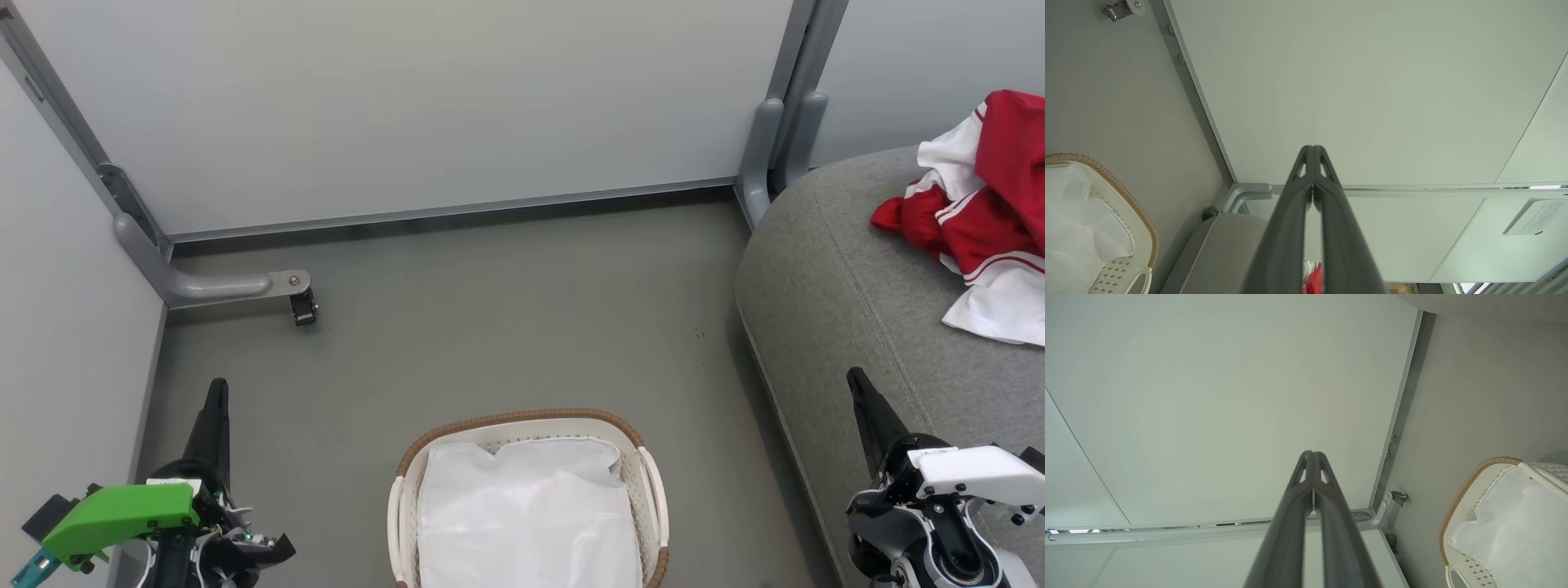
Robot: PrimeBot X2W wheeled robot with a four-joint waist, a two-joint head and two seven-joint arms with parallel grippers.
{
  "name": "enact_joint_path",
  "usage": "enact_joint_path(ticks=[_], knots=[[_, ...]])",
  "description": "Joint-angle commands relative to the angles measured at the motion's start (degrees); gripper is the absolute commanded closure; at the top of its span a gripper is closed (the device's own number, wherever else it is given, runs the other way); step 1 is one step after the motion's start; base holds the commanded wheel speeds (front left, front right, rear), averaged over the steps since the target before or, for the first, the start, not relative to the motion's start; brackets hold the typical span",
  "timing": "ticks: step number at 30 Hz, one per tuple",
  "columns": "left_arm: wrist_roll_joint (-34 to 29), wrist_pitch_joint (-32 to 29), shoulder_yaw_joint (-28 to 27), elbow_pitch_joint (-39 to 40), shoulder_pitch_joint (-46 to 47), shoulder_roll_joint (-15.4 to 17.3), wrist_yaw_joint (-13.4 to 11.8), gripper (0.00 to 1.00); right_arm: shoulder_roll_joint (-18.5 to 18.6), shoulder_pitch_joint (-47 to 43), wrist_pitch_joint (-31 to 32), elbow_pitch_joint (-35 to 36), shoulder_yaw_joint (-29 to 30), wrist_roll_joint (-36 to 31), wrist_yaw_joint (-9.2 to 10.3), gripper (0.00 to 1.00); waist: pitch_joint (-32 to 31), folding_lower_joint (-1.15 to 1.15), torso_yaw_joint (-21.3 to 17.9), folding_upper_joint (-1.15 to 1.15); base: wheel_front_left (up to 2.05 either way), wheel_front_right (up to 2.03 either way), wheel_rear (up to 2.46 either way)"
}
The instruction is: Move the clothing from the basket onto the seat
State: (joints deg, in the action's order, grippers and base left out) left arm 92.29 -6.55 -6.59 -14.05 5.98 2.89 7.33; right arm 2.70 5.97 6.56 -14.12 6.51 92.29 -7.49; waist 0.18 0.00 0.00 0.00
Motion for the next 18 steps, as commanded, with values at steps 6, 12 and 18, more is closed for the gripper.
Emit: enact_joint_path(ticks=[6, 12, 18], knots=[[0.2, -0.2, -0.1, 0.1, 0.6, 0.0, 0.4, 1.00, 0.3, 0.5, 0.1, 0.3, 0.1, 0.2, 0.00, 1.00, 0.0, 0.00, 0.0, 0.00, 0.00, 0.00, 0.00], [0.2, -0.2, -0.1, 0.1, 0.6, 0.0, 0.4, 1.00, 0.3, 0.5, 0.1, 0.3, 0.1, 0.2, 0.00, 1.00, 0.0, 0.00, 0.0, 0.00, 0.00, 0.00, 0.00], [0.2, -0.2, -0.1, 0.1, 0.6, 0.0, 0.4, 1.00, 0.3, 0.5, 0.1, 0.2, 0.1, 0.2, 0.00, 1.00, 0.0, 0.00, 0.0, 0.00, 0.00, 0.00, 0.00]])
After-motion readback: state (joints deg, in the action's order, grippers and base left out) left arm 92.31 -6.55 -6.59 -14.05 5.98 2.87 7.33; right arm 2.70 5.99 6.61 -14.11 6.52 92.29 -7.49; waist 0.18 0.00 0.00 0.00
